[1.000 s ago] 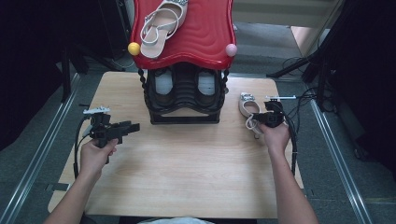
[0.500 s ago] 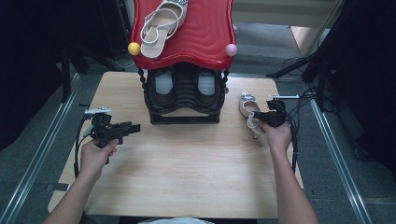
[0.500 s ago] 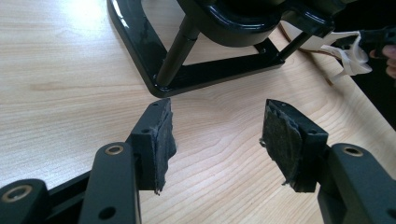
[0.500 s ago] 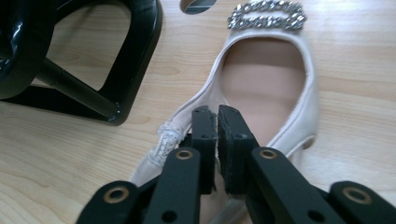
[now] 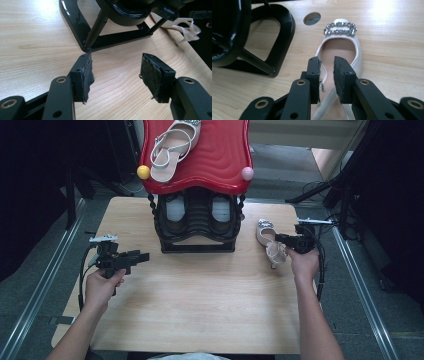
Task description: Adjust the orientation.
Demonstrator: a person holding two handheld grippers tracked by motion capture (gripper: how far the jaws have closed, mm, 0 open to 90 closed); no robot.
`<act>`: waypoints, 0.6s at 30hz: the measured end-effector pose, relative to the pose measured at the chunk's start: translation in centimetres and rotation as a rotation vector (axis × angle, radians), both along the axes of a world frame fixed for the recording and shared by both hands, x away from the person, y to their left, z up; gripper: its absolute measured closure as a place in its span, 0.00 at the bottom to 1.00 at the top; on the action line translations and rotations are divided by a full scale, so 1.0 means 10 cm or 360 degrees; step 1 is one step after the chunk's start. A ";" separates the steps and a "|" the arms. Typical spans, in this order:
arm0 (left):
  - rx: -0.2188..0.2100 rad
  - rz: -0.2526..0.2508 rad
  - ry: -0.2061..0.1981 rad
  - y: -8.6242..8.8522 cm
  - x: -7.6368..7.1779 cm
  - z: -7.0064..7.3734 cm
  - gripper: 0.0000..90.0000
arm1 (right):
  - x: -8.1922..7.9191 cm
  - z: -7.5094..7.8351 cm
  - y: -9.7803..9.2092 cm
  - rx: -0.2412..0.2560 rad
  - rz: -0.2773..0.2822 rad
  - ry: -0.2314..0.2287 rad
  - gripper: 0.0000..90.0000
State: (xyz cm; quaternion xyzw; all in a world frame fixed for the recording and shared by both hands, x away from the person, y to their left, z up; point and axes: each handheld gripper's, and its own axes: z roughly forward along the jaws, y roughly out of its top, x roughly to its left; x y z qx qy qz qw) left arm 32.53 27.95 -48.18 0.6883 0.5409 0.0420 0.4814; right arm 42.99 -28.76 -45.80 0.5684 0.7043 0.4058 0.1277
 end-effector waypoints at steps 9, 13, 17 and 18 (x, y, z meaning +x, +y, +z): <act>0.0002 -0.0022 0.0008 -0.01 0.00 0.00 0.47 | -0.01 0.02 0.12 0.0034 0.0047 -0.0010 0.82; 0.0007 -0.0023 0.0004 0.00 -0.01 -0.01 0.47 | 0.02 -0.01 0.20 0.0027 0.0070 0.0007 0.82; -0.0001 -0.0013 0.0008 0.02 -0.03 -0.01 0.47 | 0.05 -0.05 0.24 0.0018 0.0069 0.0022 0.79; -0.0005 -0.0008 0.0009 0.02 -0.03 -0.01 0.47 | 0.06 -0.07 0.24 0.0016 0.0064 0.0016 0.78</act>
